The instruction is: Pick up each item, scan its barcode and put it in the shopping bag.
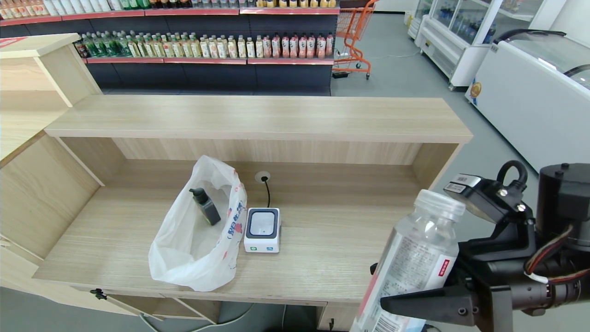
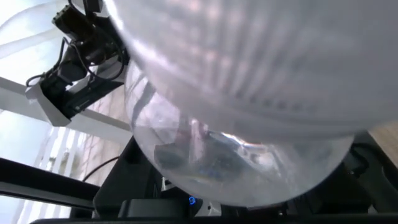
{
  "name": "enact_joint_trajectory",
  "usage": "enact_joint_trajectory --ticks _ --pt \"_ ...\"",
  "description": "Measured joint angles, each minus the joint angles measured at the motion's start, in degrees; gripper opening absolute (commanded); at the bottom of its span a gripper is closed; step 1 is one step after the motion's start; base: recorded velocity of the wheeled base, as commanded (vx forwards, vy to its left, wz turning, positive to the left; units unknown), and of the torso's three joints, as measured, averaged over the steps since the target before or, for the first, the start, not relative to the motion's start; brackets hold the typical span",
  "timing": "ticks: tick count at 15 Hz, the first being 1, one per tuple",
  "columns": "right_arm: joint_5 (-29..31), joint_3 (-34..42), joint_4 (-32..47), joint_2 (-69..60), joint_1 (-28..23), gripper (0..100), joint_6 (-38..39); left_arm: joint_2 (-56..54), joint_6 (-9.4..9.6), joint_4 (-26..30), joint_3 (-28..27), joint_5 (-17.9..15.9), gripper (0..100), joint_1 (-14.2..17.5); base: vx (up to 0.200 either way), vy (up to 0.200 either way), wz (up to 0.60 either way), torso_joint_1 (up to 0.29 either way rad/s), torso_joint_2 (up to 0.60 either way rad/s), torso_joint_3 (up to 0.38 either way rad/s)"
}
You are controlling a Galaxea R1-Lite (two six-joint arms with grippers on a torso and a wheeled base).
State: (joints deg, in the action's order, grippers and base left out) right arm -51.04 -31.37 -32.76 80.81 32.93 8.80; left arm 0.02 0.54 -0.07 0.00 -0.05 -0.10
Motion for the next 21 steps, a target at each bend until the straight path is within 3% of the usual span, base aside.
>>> enact_joint_trajectory --ticks 21 --pt "0.30 0.41 -0.02 -0.24 0.50 0 -5.57 -0.02 0.00 0.00 0.00 0.00 100 0.00 0.000 0.000 0.00 0.000 0.00 0.000"
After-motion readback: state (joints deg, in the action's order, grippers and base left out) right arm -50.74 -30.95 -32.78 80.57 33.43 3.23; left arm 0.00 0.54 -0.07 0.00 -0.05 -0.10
